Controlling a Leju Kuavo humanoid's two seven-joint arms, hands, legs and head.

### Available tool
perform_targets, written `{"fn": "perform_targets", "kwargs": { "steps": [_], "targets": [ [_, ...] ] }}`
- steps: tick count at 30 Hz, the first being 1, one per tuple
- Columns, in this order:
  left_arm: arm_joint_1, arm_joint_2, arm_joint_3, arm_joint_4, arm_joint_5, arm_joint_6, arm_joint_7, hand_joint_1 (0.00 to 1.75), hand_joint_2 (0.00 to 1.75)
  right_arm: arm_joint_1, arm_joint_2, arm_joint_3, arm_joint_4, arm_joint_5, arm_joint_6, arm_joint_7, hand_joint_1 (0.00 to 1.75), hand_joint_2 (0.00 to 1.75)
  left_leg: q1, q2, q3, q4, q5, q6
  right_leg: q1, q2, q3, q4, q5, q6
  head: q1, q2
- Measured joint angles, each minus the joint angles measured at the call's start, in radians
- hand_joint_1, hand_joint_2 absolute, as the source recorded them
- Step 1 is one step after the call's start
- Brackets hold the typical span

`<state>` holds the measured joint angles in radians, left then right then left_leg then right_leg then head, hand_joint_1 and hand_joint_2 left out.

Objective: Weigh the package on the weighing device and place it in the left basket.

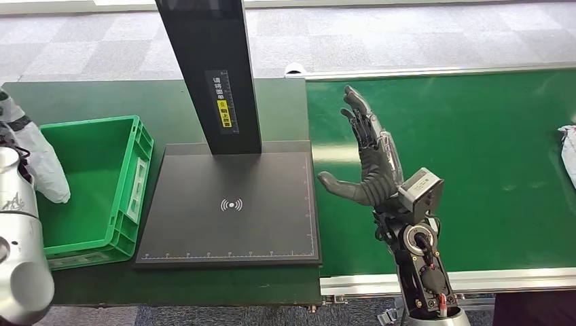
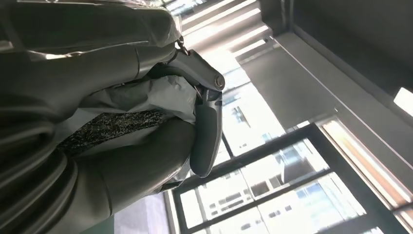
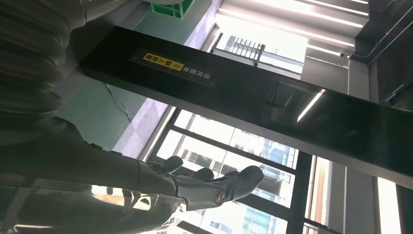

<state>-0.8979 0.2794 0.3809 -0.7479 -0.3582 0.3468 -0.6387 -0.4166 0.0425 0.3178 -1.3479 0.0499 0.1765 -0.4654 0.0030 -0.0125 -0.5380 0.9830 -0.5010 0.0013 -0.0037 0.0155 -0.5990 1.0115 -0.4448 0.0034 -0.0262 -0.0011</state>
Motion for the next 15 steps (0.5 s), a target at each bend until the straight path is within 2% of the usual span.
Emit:
{"fn": "perform_targets", "kwargs": {
  "steps": [7, 8, 11, 12, 15],
  "targets": [
    [0.075, -0.091, -0.234, -0.211, -0.057, -0.128, 0.082, 1.75, 1.75, -0.029, 0.009, 0.0, 0.021, 0.002, 0.005, 0.0, 0.0, 1.75, 0.0, 0.0, -0.001, 0.0, 0.0, 0.0, -0.001, -0.001, 0.0, -0.001, 0.0, 0.0, 0.0, 0.0],
    [0.084, -0.099, -0.27, -0.228, -0.075, -0.133, 0.093, 1.46, 1.75, -0.031, 0.009, 0.0, 0.023, 0.002, 0.007, 0.0, 0.0, 1.75, 0.0, 0.0, -0.001, 0.0, 0.0, 0.0, -0.001, -0.001, 0.0, -0.001, 0.0, 0.0, 0.0, 0.0],
    [0.101, -0.118, -0.361, -0.254, -0.115, -0.142, 0.137, 0.15, 1.75, -0.034, 0.009, -0.001, 0.028, 0.002, 0.009, -0.001, 0.0, 1.75, 0.0, 0.0, -0.001, 0.0, 0.0, 0.0, -0.001, -0.001, 0.0, -0.001, 0.0, 0.0, 0.0, 0.0],
    [0.104, -0.122, -0.385, -0.254, -0.121, -0.143, 0.154, 0.0, 1.75, -0.034, 0.009, -0.001, 0.03, 0.002, 0.009, -0.002, 0.0, 1.75, 0.0, 0.0, -0.001, 0.0, 0.0, 0.0, -0.001, -0.001, -0.001, -0.001, 0.0, 0.0, 0.0, 0.0],
    [0.105, -0.132, -0.445, -0.246, -0.131, -0.138, 0.195, 0.0, 1.75, -0.038, 0.009, -0.001, 0.034, 0.002, 0.01, -0.003, 0.0, 1.75, 0.0, 0.0, -0.001, 0.0, 0.0, 0.0, -0.001, 0.0, -0.001, -0.001, 0.0, 0.0, 0.0, 0.0]
  ]
}}
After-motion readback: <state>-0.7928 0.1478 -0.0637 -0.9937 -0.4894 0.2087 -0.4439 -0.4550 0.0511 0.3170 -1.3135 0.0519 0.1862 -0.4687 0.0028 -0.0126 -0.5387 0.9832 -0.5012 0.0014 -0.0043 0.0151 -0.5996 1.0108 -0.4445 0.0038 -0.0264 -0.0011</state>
